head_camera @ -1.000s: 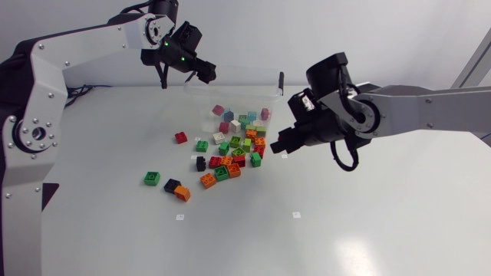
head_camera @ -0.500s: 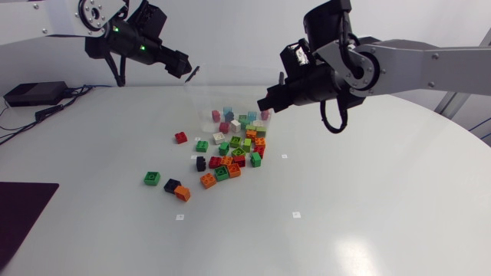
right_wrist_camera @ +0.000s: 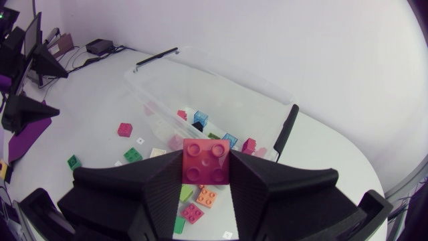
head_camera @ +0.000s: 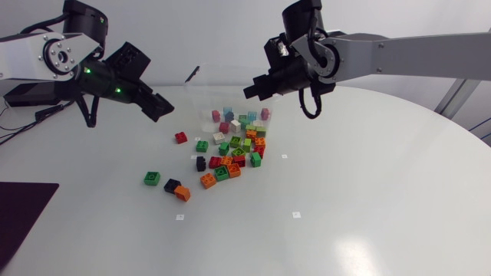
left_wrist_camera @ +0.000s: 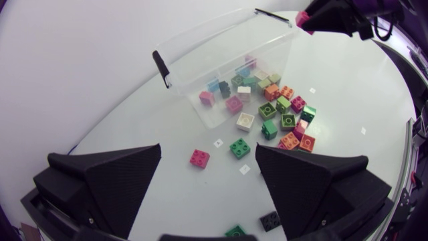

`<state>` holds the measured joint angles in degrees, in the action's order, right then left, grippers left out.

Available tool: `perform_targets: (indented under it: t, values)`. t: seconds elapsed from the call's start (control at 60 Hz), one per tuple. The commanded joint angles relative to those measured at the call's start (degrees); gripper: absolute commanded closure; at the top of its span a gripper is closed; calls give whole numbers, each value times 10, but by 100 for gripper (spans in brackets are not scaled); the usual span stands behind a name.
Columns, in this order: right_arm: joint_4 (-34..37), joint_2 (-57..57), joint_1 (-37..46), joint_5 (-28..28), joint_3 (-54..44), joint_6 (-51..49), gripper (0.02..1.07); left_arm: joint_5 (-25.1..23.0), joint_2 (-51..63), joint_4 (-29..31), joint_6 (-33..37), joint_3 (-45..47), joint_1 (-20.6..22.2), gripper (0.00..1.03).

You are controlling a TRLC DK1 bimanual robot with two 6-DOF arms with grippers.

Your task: Place the duplo bricks in the container

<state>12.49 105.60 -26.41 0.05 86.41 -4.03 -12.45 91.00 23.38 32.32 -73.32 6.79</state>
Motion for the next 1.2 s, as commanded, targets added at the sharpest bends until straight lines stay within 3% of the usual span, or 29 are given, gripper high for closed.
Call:
perform_targets:
  t: [0.0, 0.4, 0.833, 1.0, 1.083, 1.183]
  values:
    - [-12, 26, 7, -1, 24, 16, 76, -12, -18, -6, 34, 35, -6, 5]
    - [-29, 91, 24, -1, 85, 17, 76, -64, -19, -17, 131, 131, -41, 5]
    - [-33, 160, 26, 14, 176, 17, 75, -77, -27, -17, 202, 200, -44, 5]
    - [-30, 179, 23, 28, 213, 16, 21, -79, -32, -17, 238, 226, -39, 5]
    - [-29, 171, 22, 30, 217, 16, 14, -80, -32, -15, 261, 240, -33, 5]
    - [-22, 140, 20, 30, 198, 15, 14, -80, -26, -15, 296, 249, -27, 5]
